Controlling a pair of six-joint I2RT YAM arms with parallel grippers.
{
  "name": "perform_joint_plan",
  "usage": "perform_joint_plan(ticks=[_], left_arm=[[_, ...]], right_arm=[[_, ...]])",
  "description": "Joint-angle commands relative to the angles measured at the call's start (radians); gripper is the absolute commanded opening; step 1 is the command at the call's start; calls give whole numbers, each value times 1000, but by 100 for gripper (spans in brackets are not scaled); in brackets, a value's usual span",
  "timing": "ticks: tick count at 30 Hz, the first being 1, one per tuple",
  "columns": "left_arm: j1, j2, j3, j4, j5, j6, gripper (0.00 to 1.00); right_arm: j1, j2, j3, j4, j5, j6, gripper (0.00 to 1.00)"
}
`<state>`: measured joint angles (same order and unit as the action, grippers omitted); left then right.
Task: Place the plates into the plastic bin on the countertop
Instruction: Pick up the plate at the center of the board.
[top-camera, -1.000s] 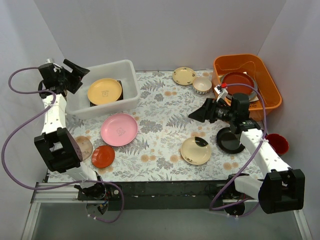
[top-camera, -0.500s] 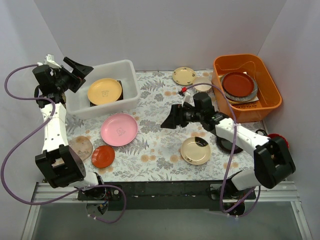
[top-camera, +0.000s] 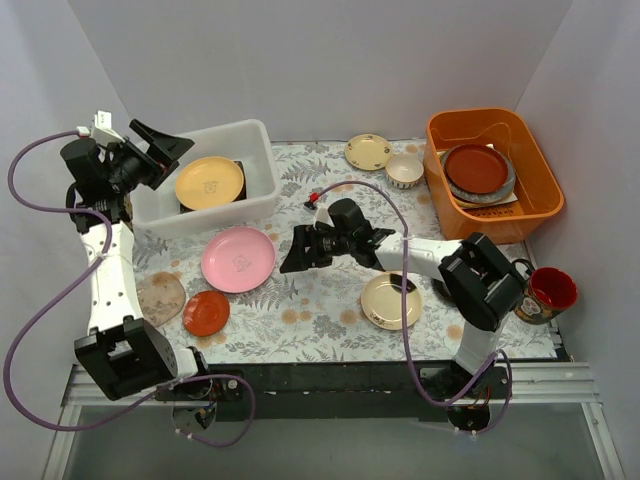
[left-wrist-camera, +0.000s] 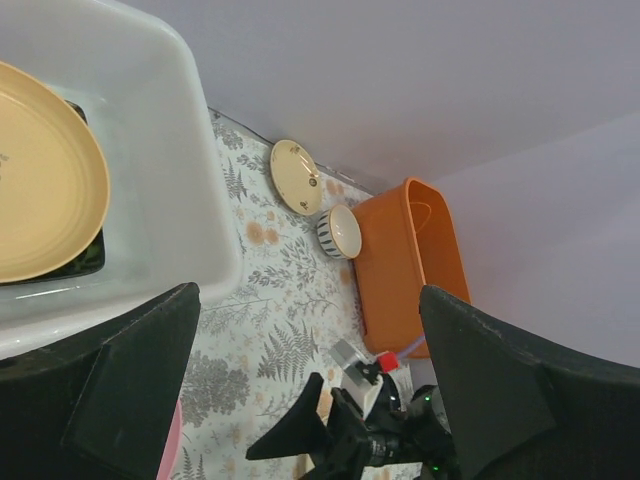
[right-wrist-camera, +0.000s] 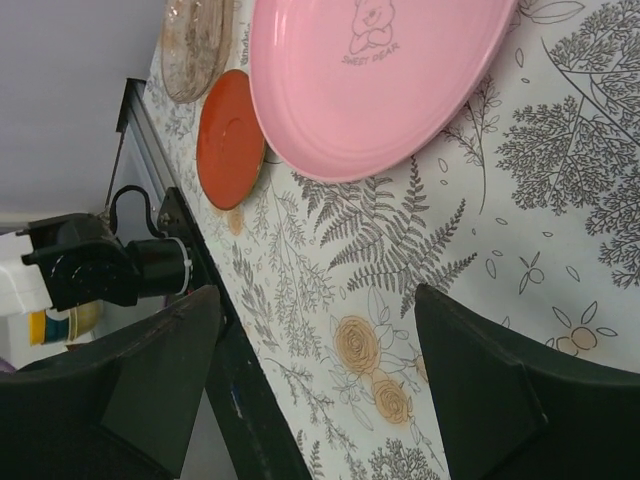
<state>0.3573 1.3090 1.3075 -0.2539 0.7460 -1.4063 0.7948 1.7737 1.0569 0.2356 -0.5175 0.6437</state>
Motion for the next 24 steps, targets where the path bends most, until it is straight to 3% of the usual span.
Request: perform_joint_plan(ticks=[1, 5, 24], left_arm=[[3, -77, -33, 21, 33, -17, 92], [3, -108, -97, 59, 61, -46, 92], [0, -209, -238, 130, 104, -69, 98]], right_arm=[[3, 50, 29, 126, 25, 69, 86], [6, 105, 41, 180, 27, 109, 83], [11, 334, 229, 107, 102, 168, 74]])
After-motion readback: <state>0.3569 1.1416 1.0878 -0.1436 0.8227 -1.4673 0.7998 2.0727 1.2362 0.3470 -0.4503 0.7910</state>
